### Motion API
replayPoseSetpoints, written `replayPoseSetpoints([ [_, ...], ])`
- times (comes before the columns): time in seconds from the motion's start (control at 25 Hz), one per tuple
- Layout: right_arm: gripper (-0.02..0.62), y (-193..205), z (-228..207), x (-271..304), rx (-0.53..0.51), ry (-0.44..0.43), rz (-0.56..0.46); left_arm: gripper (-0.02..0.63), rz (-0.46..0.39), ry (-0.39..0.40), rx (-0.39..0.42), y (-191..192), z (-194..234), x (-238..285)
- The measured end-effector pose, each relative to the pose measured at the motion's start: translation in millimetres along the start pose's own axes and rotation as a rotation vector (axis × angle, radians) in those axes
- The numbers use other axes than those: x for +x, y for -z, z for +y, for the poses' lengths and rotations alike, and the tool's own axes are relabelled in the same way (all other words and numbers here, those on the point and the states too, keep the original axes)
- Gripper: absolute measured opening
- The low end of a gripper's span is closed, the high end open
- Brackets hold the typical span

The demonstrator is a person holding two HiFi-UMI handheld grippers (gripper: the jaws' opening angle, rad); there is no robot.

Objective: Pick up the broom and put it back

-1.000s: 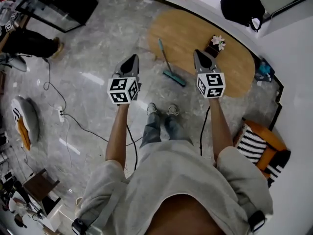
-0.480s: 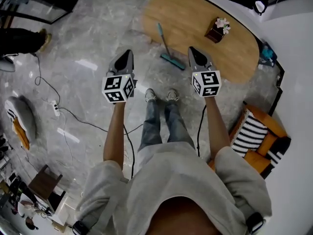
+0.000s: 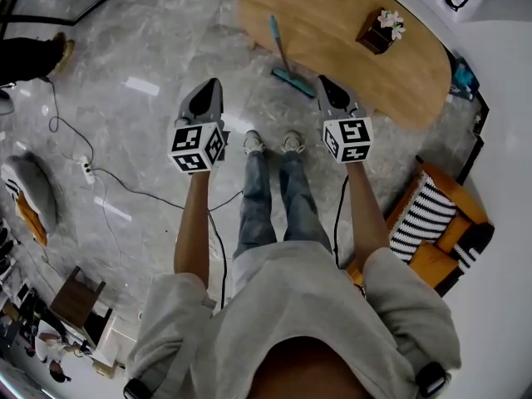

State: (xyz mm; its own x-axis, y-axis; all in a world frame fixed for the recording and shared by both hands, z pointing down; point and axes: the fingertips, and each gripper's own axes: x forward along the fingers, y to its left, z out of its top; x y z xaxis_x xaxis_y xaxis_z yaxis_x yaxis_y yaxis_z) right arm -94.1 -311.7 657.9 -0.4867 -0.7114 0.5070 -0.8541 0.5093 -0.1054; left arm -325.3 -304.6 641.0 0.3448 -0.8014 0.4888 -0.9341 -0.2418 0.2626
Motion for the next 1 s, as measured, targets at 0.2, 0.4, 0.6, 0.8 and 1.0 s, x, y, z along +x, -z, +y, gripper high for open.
replayPoseSetpoints([
  [0.2, 0.138, 19.4, 12.6, 9.5, 0.012, -0.039, 0.01, 0.002, 0.016, -0.004, -0.01, 14.2, 5.5, 2.8],
  [0.4, 0.217, 33.2, 19.8, 22.6, -0.002, -0.066, 0.057, 0.002, 0.026, -0.006, -0.011, 20.0, 9.4, 4.0],
  [0.6, 0.238, 37.1, 16.9, 41.3, -0.003, -0.067, 0.067, 0.002, 0.028, -0.012, -0.015, 22.0, 12.0, 6.4],
  [0.8, 0.239, 25.3, 17.4, 74.5, -0.011, -0.069, 0.059, 0.002, 0.033, -0.017, -0.02, 22.1, 17.3, 5.6],
  [1.0, 0.239, 4.5, 14.7, 114.0, -0.02, -0.069, 0.039, 0.002, 0.039, -0.022, -0.016, 20.5, 23.6, 8.2],
])
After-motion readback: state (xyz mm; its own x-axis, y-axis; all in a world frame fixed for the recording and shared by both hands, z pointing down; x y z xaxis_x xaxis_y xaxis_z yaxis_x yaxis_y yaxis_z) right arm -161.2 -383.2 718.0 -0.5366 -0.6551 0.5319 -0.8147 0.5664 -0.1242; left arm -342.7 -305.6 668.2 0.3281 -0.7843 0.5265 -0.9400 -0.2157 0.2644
